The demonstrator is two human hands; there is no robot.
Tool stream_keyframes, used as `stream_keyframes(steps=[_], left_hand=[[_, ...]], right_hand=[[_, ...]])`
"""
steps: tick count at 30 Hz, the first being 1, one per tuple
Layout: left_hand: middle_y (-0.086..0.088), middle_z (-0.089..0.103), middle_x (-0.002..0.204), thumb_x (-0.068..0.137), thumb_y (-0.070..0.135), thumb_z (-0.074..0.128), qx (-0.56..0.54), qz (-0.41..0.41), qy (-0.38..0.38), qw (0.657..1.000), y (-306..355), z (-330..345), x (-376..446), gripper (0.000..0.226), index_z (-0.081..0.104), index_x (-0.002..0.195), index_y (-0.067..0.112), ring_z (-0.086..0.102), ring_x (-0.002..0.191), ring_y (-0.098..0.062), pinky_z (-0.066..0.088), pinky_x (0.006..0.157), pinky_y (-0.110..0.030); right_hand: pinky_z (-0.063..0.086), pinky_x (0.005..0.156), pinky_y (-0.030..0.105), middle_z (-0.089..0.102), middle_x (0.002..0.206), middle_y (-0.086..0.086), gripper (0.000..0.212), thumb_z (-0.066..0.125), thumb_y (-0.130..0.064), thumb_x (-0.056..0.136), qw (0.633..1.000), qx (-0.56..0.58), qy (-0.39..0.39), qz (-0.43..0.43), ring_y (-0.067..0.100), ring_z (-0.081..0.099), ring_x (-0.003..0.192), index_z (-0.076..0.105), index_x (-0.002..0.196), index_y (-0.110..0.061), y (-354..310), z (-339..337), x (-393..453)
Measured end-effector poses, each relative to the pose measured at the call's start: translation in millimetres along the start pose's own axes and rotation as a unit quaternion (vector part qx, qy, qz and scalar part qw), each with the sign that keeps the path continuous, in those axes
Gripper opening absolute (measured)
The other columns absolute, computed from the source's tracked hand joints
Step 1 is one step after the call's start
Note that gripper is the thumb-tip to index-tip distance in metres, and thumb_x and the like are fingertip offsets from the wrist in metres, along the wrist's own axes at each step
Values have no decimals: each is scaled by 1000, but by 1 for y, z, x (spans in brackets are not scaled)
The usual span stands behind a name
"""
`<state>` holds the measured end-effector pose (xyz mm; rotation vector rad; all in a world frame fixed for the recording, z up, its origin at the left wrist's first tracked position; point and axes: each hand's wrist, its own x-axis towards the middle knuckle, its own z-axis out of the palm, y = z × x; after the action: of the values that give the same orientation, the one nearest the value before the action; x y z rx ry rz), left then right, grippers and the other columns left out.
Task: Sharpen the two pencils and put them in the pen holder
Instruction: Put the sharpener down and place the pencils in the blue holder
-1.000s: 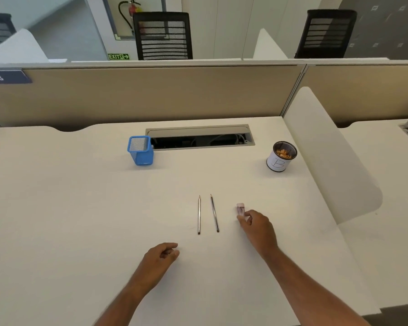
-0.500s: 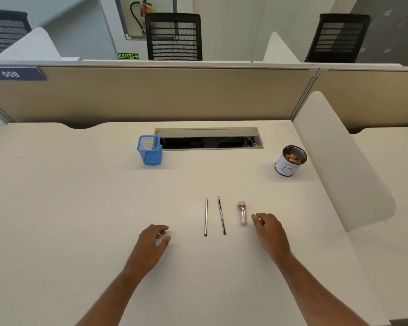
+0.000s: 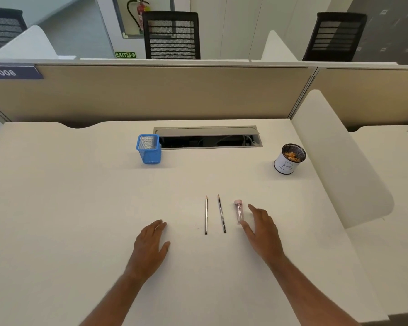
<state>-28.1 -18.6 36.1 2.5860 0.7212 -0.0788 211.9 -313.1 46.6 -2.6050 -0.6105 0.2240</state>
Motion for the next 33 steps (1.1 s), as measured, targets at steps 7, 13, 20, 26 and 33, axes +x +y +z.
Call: stream_keyframes(steps=[7, 13, 20, 26, 33], left_hand=[[5, 14, 180, 93, 65, 15, 13, -3, -52, 999, -4, 3, -1, 90, 25, 170, 19, 13, 168, -22, 4, 135, -35], [7, 3, 180, 90, 67, 7, 16, 2, -54, 998, -5, 2, -1, 95, 16, 171, 20, 3, 169, -20, -7, 131, -31], [5, 8, 180, 91, 66, 10, 23, -1, -49, 999, -3, 2, 0, 93, 21, 171, 19, 9, 168, -22, 2, 135, -37], [2, 12, 181, 91, 66, 12, 34, -12, -62, 997, 8, 2, 9, 92, 23, 170, 19, 11, 168, -25, 5, 135, -42], [0, 43, 164, 102, 43, 60, 48, 6, -52, 997, 52, 6, 30, 57, 49, 153, 20, 42, 150, -28, 34, 123, -45]], right_hand=[[44, 110, 47, 54, 155, 4, 55, 54, -41, 107, 1000, 5, 18, 10, 28, 55, 140, 46, 156, -16, -5, 4, 5], [41, 114, 44, 53, 158, 6, 59, 53, -44, 107, 1000, -16, 5, 2, 26, 52, 145, 46, 157, -14, -1, 6, 4], [40, 116, 44, 51, 160, 6, 60, 54, -44, 107, 999, -37, -20, 4, 26, 49, 148, 45, 157, -12, 0, 5, 3], [39, 117, 45, 51, 160, 8, 62, 54, -49, 106, 998, -56, -34, 5, 26, 48, 149, 49, 154, -8, -1, 6, 2], [38, 119, 41, 46, 164, 8, 63, 52, -50, 107, 996, -83, -41, -11, 24, 44, 152, 50, 153, -8, 2, 6, -1]])
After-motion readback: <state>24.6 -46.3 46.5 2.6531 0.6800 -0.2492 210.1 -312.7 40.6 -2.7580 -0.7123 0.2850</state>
